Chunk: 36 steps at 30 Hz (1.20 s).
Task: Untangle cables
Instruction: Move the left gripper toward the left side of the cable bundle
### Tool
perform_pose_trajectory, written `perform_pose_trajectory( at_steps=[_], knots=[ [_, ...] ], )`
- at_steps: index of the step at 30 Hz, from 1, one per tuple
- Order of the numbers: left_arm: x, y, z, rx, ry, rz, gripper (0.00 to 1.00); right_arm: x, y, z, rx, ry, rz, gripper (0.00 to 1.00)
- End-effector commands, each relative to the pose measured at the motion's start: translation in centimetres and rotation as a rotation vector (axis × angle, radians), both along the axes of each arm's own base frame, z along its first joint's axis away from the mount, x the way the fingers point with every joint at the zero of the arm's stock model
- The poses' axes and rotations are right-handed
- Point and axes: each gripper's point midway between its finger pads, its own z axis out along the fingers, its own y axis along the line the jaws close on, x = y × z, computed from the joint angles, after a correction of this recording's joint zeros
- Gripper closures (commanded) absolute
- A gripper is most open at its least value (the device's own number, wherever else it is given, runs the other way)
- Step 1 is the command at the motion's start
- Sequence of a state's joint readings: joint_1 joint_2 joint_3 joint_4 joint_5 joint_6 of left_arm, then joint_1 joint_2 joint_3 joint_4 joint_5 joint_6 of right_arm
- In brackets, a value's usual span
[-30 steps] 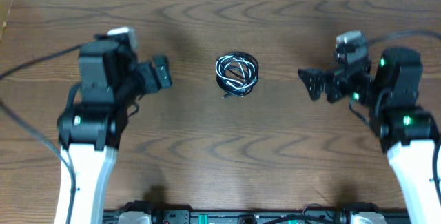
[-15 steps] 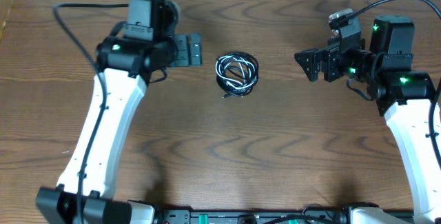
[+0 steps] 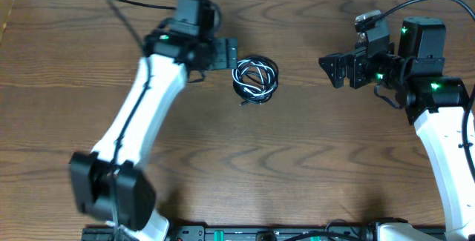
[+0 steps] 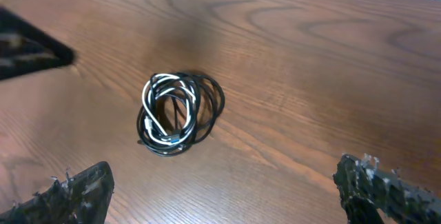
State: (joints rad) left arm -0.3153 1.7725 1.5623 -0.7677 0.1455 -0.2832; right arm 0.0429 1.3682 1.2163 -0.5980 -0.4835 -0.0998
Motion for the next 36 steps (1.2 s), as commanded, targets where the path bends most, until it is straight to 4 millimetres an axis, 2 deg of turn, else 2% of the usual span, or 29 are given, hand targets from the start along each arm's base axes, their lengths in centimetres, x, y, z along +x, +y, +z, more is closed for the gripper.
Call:
perform_pose_trajectory(
  at_steps=[1, 7, 13, 17, 24, 30, 36],
  knots=[
    [1.4, -0.3, -2.0, 0.025, 0.012, 0.118, 0.14, 0.4, -0.2, 0.3, -0.02, -0.015, 0.0, 0.01],
    [2.7, -1.7, -5.8, -0.005, 0.061, 0.191, 0.25, 0.5, -0.2, 0.0, -0.019, -0.008, -0.001, 0.03],
    [3.1, -1.4, -8.8, 0.02, 0.108, 0.25, 0.27, 0.7, -0.2, -0.6, -0.011, 0.016, -0.009, 0.04],
    [2.7, -1.3, -10.5, 0.04, 0.146, 0.25, 0.36, 0.7, -0.1, -1.0, -0.012, 0.03, -0.007, 0.05],
    [2.3, -1.2, -12.2, 0.062, 0.181, 0.226, 0.57, 0.7, -0.1, -1.1, -0.012, 0.034, -0.006, 0.05],
    [2.1, -1.3, -13.3, 0.076, 0.195, 0.19, 0.64, 0.7, 0.0, -1.1, -0.012, 0.033, -0.004, 0.05],
    [2.8, -1.6, -13.6, 0.07, 0.165, 0.174, 0.73, 0.7, 0.0, -1.1, -0.012, 0.032, -0.004, 0.05]
  ],
)
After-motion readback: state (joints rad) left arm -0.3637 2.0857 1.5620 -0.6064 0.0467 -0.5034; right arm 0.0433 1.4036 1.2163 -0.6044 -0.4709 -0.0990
